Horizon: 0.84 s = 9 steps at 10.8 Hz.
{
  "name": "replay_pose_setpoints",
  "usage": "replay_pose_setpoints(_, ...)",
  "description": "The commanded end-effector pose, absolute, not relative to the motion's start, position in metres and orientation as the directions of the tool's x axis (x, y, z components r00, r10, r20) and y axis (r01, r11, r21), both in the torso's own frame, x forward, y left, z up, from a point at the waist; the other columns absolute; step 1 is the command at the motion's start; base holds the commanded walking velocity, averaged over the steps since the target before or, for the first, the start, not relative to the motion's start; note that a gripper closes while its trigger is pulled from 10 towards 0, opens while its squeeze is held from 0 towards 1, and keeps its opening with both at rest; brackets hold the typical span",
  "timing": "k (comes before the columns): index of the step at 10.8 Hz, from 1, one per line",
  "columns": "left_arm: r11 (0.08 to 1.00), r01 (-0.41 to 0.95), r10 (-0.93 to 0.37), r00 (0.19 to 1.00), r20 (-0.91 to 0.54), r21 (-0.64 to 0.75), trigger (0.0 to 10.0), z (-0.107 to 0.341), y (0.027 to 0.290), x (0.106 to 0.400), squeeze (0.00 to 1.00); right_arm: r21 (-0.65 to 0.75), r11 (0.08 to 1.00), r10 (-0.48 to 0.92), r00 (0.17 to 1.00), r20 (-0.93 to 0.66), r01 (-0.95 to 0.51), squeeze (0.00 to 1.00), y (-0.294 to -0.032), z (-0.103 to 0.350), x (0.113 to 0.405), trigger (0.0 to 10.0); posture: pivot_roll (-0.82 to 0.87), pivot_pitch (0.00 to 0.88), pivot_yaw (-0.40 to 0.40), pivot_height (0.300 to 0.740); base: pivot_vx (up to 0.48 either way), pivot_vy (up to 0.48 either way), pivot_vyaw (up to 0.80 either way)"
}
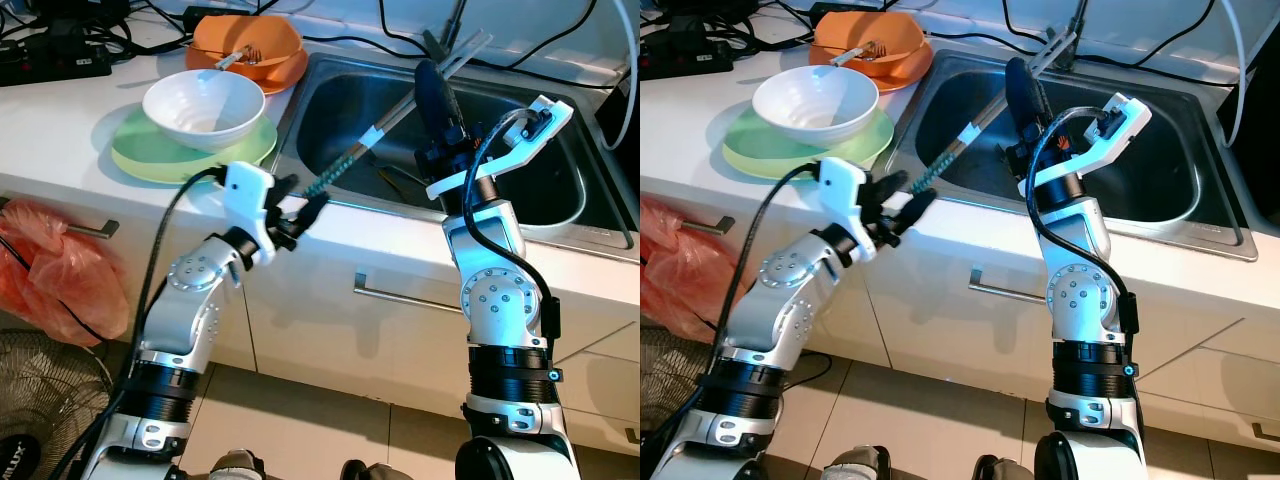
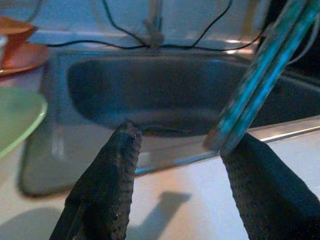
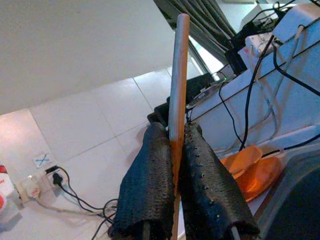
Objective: Kitchen organization
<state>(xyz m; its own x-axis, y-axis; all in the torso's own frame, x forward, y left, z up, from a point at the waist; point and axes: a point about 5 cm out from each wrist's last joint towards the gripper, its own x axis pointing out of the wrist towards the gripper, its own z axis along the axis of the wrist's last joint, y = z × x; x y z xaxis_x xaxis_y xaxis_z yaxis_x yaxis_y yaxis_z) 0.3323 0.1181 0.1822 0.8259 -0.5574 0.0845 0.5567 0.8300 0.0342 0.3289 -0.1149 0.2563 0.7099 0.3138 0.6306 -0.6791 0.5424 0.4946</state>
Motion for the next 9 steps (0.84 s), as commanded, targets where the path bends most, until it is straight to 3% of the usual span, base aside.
replay_pose_setpoints(1,0.854,0.519,-0.52,0.849,0.092,0.04,10.0,0.184,0.126,0.335,0.0,0.479,0.549,0.315,0.701,0.64,-0.685,0.0,-0.12,0.258,0.326,10.0,0.21,0.115,-0.059,0.74,0.0,0.0,0.0)
replay_pose_setpoints(3,0.864,0.503,-0.504,0.858,0.101,0.034,10.0,0.185,0.126,0.337,0.0,0.48,0.547,0.314,0.7,0.641,-0.686,0.0,-0.12,0.259,0.325,10.0,0.21,0.112,-0.059,0.74,0.0,0.0,0.0)
replay_pose_setpoints(7,0.785,0.619,-0.616,0.778,0.123,0.008,10.0,0.181,0.104,0.325,0.0,0.501,0.575,0.265,0.727,0.634,-0.647,0.0,-0.123,0.259,0.33,10.0,0.21,0.11,-0.058,0.74,0.0,0.0,0.0)
replay_pose_setpoints(8,0.769,0.639,-0.634,0.762,0.129,0.01,10.0,0.179,0.096,0.319,0.0,0.58,0.632,0.084,0.79,0.608,-0.513,0.0,-0.14,0.263,0.341,10.0,0.21,0.108,-0.057,0.74,0.0,0.0,0.0)
replay_pose_setpoints(9,0.764,0.646,-0.641,0.758,0.119,0.0,10.0,0.179,0.094,0.317,0.0,0.636,0.618,-0.006,0.805,0.593,-0.463,0.0,-0.151,0.269,0.346,10.0,0.21,0.108,-0.057,0.74,0.0,0.0,0.0)
